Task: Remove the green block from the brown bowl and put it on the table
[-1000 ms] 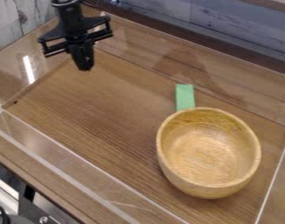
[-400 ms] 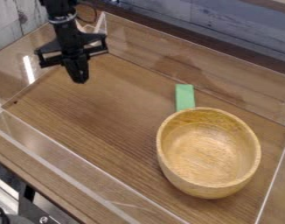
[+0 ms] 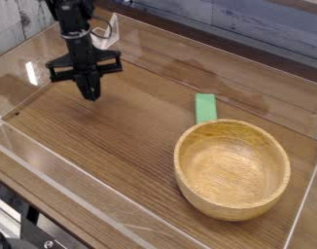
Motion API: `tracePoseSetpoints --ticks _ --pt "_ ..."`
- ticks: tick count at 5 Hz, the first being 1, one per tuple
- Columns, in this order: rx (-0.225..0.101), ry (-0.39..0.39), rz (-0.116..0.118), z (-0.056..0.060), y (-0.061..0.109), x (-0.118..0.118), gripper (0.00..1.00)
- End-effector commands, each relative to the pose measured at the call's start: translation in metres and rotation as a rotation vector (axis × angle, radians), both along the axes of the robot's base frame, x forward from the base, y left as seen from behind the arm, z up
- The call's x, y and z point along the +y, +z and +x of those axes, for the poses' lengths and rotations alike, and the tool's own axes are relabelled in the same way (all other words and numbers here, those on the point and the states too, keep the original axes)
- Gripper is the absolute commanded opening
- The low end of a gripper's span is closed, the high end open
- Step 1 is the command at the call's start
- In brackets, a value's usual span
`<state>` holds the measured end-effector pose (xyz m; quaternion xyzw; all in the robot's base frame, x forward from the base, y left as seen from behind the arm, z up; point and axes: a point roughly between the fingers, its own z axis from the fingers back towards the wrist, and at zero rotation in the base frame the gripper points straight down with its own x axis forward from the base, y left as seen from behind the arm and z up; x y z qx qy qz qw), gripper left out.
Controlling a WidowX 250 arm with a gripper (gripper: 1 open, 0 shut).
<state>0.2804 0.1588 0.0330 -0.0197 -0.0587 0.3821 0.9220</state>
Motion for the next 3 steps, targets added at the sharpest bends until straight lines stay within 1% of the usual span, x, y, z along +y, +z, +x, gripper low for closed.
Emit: tracePoseSetpoints --ticks 1,2,3 --pt "-0.042 -0.016 0.028 0.011 0.007 0.017 1.0" --pt "-0.031 -0.012 0.01 0.012 0.002 0.024 1.0" --pt "-0.026 -0.046 -0.028 0.013 0.007 0.027 1.0"
